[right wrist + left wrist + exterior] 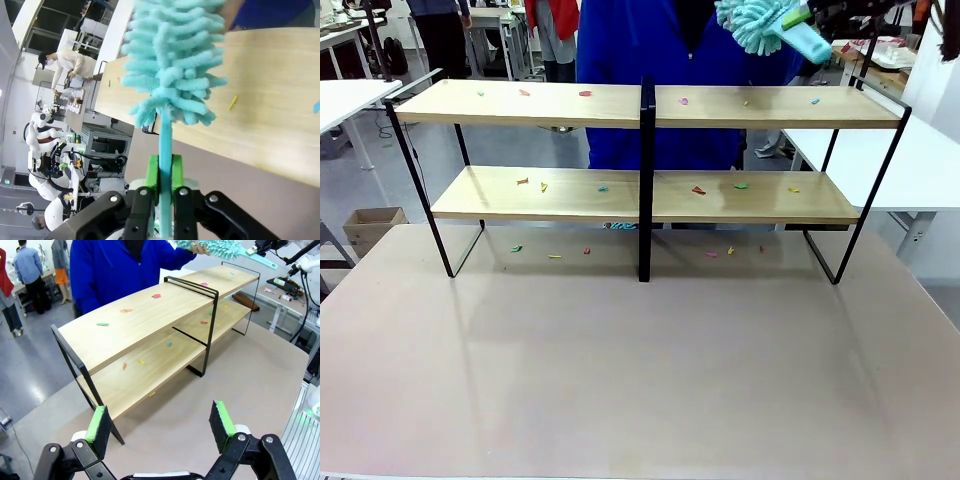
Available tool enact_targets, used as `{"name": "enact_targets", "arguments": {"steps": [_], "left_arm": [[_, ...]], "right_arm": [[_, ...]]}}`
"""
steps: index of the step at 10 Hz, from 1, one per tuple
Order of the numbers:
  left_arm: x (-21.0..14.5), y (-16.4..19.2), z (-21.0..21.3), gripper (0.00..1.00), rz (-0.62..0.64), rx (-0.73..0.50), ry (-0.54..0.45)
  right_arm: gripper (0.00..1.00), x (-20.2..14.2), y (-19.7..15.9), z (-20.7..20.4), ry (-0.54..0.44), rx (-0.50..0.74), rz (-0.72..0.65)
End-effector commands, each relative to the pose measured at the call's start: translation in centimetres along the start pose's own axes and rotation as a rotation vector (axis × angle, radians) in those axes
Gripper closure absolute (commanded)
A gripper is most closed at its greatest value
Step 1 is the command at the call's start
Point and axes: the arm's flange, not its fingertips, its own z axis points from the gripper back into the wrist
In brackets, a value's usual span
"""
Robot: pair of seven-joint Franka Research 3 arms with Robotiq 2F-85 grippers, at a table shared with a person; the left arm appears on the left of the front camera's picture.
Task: Clean the shelves.
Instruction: Pick up the Duster when the human hands it over.
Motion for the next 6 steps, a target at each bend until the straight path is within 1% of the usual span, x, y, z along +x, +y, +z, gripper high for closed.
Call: {"name": "enact_targets", "arguments": {"steps": [1,5,6], "left_arm": [[-0.01,-0.04,0.01,0.00,-0.006,-0.009,-0.005],[-0.01,-0.04,0.01,0.00,-0.006,-0.009,-0.005],[-0.01,-0.04,0.01,0.00,-0.006,-0.009,-0.005]], "right_arm": [[1.00,-0.86,0.26,0.13,0.002,-0.013,0.002],[1.00,-1.06,0.34,0.36,0.008,-0.009,0.004],[1.00,-1.31,0.46,0.91,0.040,0.032,0.025]]}}
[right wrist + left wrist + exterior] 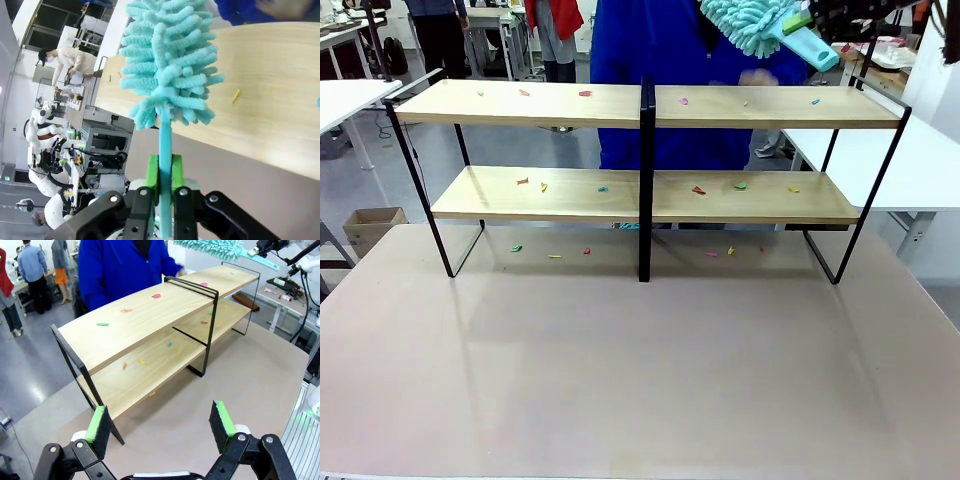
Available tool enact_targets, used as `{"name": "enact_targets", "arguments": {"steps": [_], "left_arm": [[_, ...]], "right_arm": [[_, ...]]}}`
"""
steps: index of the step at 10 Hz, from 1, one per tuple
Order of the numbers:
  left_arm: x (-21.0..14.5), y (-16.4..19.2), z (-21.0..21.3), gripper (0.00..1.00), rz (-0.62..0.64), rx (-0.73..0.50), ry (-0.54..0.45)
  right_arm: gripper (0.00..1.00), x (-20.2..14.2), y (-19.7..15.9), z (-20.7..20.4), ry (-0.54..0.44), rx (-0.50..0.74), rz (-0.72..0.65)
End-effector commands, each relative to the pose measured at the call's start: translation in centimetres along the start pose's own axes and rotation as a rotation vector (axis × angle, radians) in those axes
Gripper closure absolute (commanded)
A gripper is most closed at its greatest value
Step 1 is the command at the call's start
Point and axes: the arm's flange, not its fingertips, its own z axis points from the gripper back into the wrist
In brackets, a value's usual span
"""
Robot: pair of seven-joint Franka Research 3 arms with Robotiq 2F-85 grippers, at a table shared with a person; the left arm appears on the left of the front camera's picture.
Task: Clean the shelves.
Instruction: Pick up the Duster when the human hands it over.
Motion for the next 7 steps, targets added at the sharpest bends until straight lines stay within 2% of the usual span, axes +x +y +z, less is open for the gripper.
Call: {"name": "enact_targets", "arguments": {"steps": [1,2,4,7], "left_arm": [[0.0,0.0,0.0,0.00,-0.006,-0.009,-0.005],[0.0,0.0,0.0,0.00,-0.006,-0.009,-0.005],[0.0,0.0,0.0,0.00,-0.006,-0.009,-0.005],[0.0,0.0,0.0,0.00,-0.006,-0.009,-0.005]], "right_arm": [[1.00,-1.3,0.4,2.1,0.076,0.088,0.057],[1.00,-2.5,0.8,4.5,0.147,0.093,0.097],[1.00,-8.5,2.1,10.9,0.307,0.026,0.216],[1.00,-17.0,1.7,16.2,0.467,-0.002,0.297]]}}
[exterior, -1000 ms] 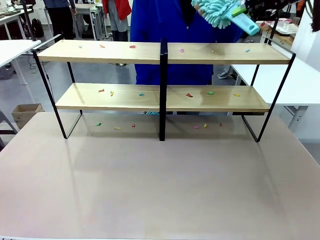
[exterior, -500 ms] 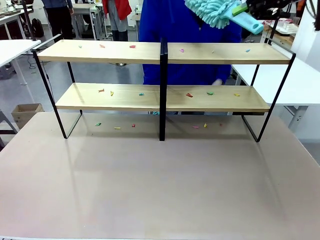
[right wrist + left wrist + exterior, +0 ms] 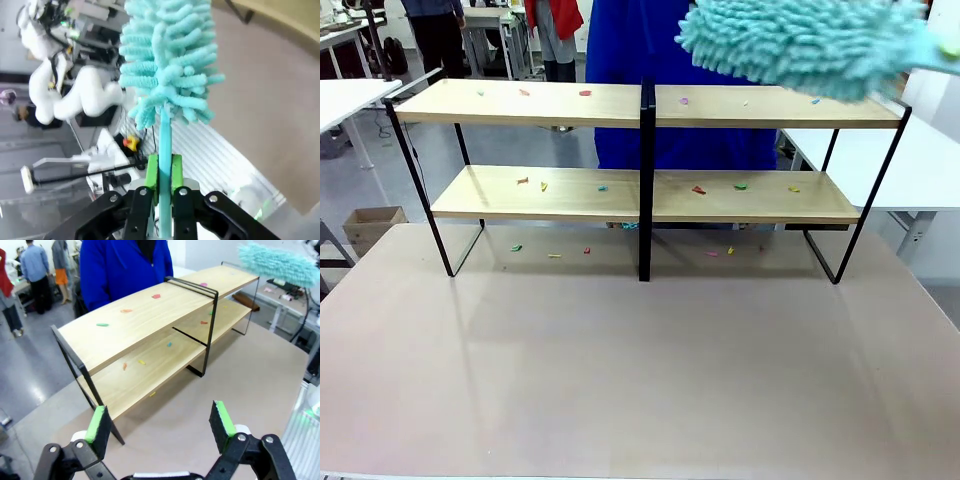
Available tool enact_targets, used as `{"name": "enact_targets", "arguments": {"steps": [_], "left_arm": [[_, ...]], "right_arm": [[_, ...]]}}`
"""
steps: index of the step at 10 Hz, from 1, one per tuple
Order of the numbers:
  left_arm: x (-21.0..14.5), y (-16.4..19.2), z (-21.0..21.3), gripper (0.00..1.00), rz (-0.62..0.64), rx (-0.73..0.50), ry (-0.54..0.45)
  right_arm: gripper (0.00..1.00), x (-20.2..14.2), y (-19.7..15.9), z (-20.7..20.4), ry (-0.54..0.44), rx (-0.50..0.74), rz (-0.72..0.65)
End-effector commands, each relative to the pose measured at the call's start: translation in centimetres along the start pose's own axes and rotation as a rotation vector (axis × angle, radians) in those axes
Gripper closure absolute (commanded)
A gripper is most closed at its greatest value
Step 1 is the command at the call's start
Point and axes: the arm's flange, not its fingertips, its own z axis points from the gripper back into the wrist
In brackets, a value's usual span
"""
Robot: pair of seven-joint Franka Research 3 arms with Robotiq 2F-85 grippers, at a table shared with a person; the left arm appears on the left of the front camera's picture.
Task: Clean the shelves.
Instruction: Pick up the Duster when the human hands it over.
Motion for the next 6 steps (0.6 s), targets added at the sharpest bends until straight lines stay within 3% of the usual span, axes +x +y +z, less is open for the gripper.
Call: {"name": "enact_targets", "arguments": {"steps": [1,2,4,6], "left_arm": [[-0.1,0.0,0.0,0.00,-0.004,-0.010,-0.004],[-0.1,0.0,0.0,0.00,-0.004,-0.010,-0.004],[-0.1,0.0,0.0,0.00,-0.004,-0.010,-0.004],[-0.1,0.0,0.0,0.00,-0.004,-0.010,-0.004]], "right_arm": [[1.00,-3.8,-1.3,-0.4,0.058,-0.011,0.056],[1.00,-6.1,-1.9,-0.1,0.080,0.001,0.067],[1.00,-9.8,-3.3,0.6,0.037,0.028,0.084],[1.00,-10.3,-5.5,0.4,0.028,0.076,0.100]]}}
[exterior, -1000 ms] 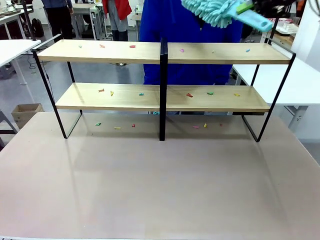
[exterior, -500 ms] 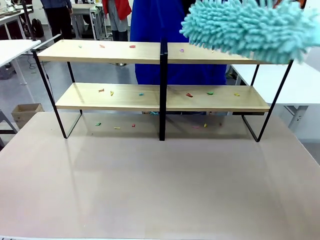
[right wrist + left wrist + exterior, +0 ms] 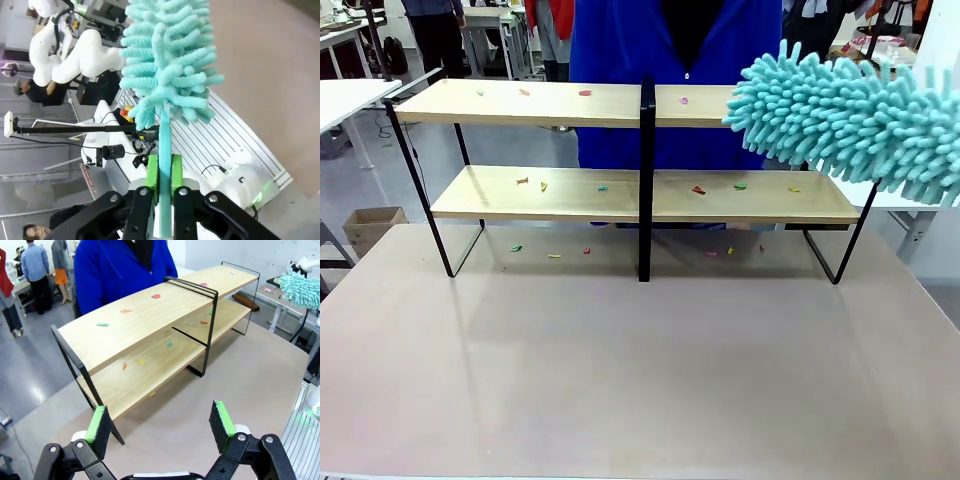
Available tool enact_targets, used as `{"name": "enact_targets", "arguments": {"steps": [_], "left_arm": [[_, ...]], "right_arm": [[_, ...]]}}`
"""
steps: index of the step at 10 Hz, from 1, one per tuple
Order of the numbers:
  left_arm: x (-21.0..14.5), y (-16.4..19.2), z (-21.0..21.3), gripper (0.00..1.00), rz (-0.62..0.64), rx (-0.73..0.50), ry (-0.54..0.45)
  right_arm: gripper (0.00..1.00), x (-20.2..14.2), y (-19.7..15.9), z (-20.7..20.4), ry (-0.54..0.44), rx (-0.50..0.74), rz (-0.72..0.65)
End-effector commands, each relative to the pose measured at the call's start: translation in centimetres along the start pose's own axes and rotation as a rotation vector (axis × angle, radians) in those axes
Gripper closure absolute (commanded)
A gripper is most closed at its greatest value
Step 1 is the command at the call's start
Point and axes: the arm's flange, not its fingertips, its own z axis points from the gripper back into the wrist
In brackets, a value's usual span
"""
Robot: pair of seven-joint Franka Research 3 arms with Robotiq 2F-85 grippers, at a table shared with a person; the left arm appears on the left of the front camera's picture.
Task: Clean the shelves.
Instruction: Pick up the Duster when the human hands it over.
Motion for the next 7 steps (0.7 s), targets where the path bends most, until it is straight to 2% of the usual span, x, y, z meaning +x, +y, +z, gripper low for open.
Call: {"name": "enact_targets", "arguments": {"steps": [1,2,6,7], "left_arm": [[-0.1,0.0,0.0,0.00,-0.004,-0.009,-0.004],[-0.1,0.0,0.0,0.00,-0.004,-0.009,-0.004],[-0.1,0.0,0.0,0.00,-0.004,-0.009,-0.004],[-0.1,0.0,0.0,0.00,-0.004,-0.009,-0.004]], "right_arm": [[1.00,1.8,-2.9,-1.1,0.010,0.033,0.036],[1.00,0.0,0.0,0.0,0.000,0.000,0.000],[1.00,0.0,0.0,0.0,0.000,0.000,0.000],[0.88,0.1,-0.5,-0.1,0.005,0.001,0.006]]}}
